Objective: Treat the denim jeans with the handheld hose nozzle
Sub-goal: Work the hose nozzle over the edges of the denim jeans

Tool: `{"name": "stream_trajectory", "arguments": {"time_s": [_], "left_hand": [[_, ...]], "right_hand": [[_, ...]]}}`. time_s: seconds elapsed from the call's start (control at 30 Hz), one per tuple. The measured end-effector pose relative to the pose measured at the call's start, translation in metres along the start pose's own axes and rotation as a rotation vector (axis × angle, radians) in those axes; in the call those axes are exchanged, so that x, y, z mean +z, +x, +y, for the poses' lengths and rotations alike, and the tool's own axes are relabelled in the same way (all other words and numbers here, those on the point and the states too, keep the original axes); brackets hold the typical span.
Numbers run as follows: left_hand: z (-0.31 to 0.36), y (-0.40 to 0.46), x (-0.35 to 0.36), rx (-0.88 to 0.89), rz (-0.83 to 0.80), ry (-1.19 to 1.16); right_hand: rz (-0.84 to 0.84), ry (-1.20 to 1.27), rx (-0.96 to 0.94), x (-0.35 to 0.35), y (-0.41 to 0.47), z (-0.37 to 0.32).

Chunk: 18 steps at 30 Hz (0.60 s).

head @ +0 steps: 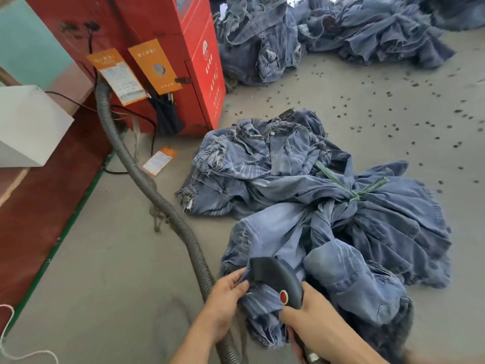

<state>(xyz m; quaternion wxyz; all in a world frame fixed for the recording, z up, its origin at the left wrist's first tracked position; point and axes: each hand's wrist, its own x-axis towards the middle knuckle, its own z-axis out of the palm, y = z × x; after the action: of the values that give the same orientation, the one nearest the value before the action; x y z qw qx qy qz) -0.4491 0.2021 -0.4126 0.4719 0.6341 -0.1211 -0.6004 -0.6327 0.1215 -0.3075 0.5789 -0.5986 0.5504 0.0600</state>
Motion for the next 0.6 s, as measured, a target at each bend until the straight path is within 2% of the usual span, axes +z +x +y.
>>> {"name": "stream_trajectory", "arguments": {"time_s": [0.07,0.13,0.2,0.23,0.27,0.3,0.33,0.37,0.4,0.43,0.47,0.5,0.53,0.57,0.6], "left_hand": [[-0.002,-0.001,-0.008,-0.030,-0.082,-0.047],[0.000,-0.005,-0.013,-0.045,-0.145,0.036],[0.005,-0.001,-0.009,0.057,-0.209,0.355],[0.010,0.001,-0.002,0.125,-0.329,0.645],[0.014,0.003,0.007,0.134,-0.516,0.937],[0.017,0.007,0.018,0.047,-0.718,1.084],[0.022,0.012,0.029,-0.048,-0.797,1.076],[0.025,0.020,0.034,-0.030,-0.714,1.040],[0.033,0.031,0.034,0.082,-0.420,1.010],[0.043,0.050,0.030,0.233,-0.003,0.981],[0.044,0.071,0.018,0.354,0.311,0.965],[0.048,0.087,0.007,0.365,0.463,0.935],[0.052,0.097,0.002,0.223,0.391,0.895],[0.046,0.101,0.000,0.060,0.181,0.817],[0.037,0.098,0.003,-0.006,-0.016,0.787]], "right_hand": [[-0.017,0.071,0.008,0.005,0.009,-0.006],[0.055,0.233,0.035,-0.002,0.026,-0.015],[0.140,0.377,0.070,-0.017,0.036,-0.021],[0.173,0.433,0.075,-0.024,0.036,-0.020],[0.204,0.450,0.072,-0.030,0.033,-0.017],[0.230,0.426,0.076,-0.034,0.027,-0.014],[0.255,0.353,0.083,-0.037,0.024,-0.010],[0.281,0.270,0.097,-0.041,0.018,-0.006],[0.294,0.195,0.115,-0.043,0.014,-0.003],[0.278,0.149,0.137,-0.044,0.013,-0.003],[0.255,0.126,0.152,-0.044,0.013,-0.003],[0.233,0.106,0.171,-0.043,0.014,-0.004],[0.229,0.083,0.184,-0.040,0.015,-0.004],[0.234,0.061,0.188,-0.037,0.016,-0.007],[0.246,0.048,0.179,-0.034,0.016,-0.006]]}}
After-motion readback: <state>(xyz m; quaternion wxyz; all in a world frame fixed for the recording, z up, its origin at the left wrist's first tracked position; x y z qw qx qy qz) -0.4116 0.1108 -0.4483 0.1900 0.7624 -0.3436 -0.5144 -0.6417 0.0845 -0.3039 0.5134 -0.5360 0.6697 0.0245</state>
